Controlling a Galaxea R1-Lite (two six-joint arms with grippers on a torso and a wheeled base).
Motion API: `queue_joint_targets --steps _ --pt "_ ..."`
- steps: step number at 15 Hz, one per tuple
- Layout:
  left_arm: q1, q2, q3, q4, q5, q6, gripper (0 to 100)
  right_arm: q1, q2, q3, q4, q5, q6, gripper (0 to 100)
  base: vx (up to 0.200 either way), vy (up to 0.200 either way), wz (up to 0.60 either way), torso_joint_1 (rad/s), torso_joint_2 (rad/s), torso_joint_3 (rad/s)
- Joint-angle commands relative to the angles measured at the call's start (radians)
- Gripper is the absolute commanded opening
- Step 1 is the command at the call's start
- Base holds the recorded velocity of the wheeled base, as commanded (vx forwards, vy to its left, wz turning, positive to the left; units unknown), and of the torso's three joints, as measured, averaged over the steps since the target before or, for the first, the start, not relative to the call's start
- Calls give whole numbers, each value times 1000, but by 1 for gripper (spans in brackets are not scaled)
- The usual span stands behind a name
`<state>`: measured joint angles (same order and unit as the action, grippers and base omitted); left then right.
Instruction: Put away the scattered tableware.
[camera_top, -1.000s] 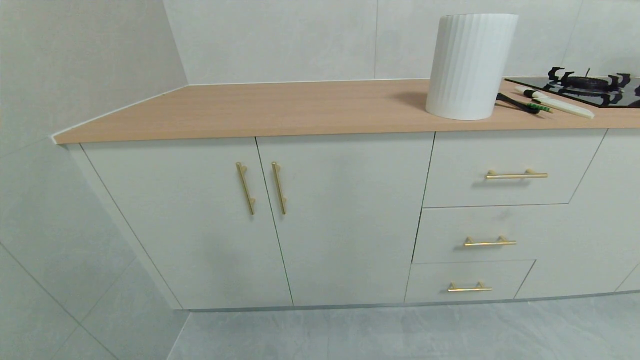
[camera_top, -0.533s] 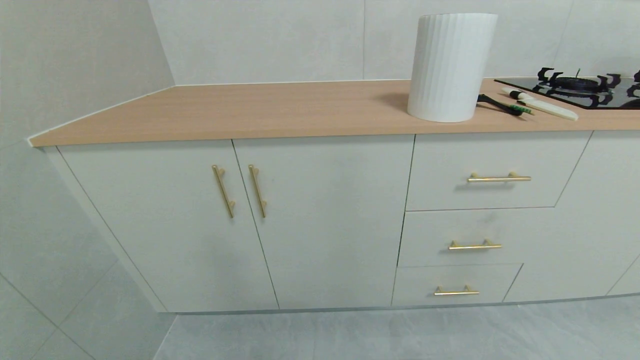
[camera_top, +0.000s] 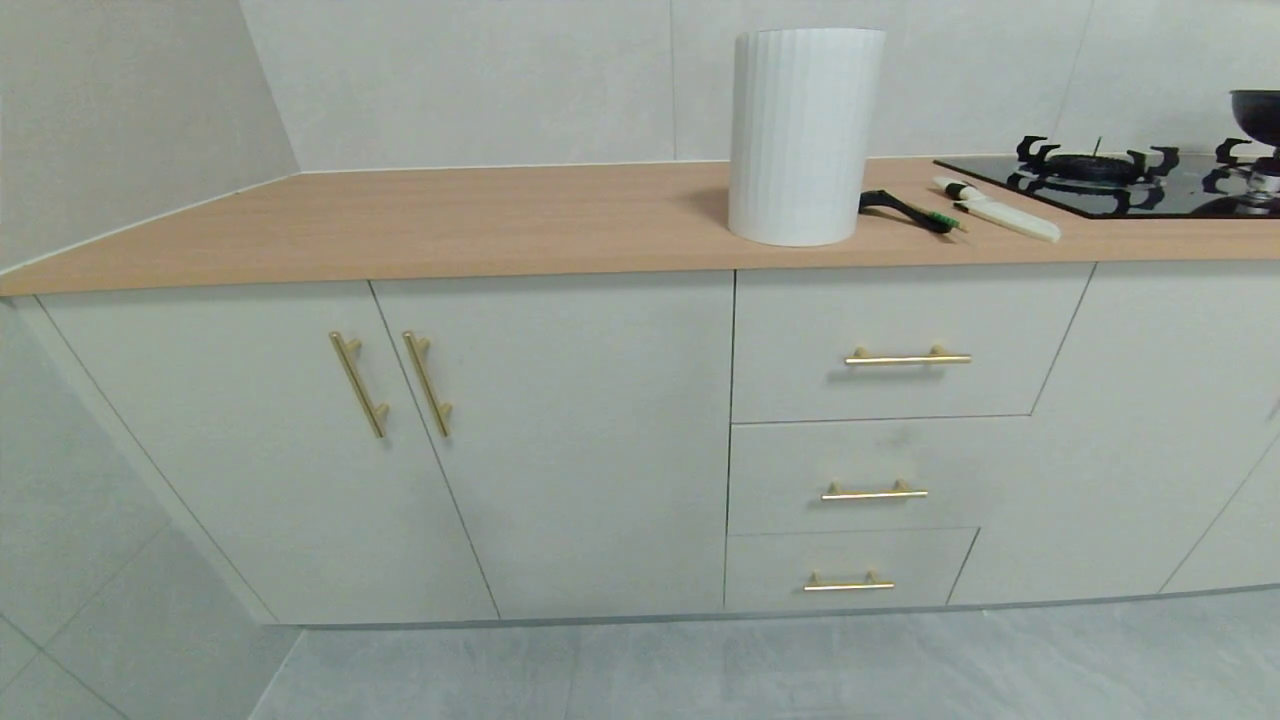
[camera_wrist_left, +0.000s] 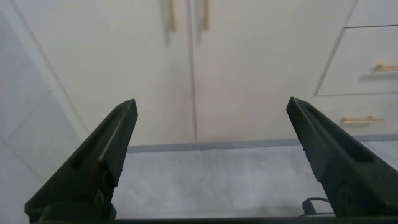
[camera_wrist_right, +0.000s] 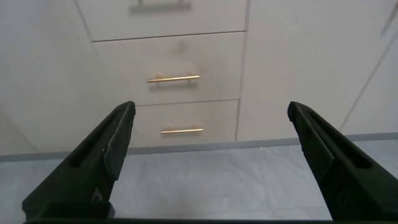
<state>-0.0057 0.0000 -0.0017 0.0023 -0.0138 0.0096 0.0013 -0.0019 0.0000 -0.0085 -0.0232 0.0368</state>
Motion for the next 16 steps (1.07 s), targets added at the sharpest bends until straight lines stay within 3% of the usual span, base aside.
queue_joint_targets --steps 1,7,10,16 --pt "0 2 0 -1 0 0 100 0 2 0 1 0 0 100 0 0 0 0 0 0" --pt "0 2 0 -1 0 0 100 0 2 0 -1 2 0 100 0 0 0 0 0 0" --pt "0 2 0 -1 0 -2 100 0 2 0 -1 0 0 100 200 0 0 1 2 5" --pt "0 2 0 -1 0 -2 100 0 2 0 -1 0 -2 100 0 0 0 0 0 0"
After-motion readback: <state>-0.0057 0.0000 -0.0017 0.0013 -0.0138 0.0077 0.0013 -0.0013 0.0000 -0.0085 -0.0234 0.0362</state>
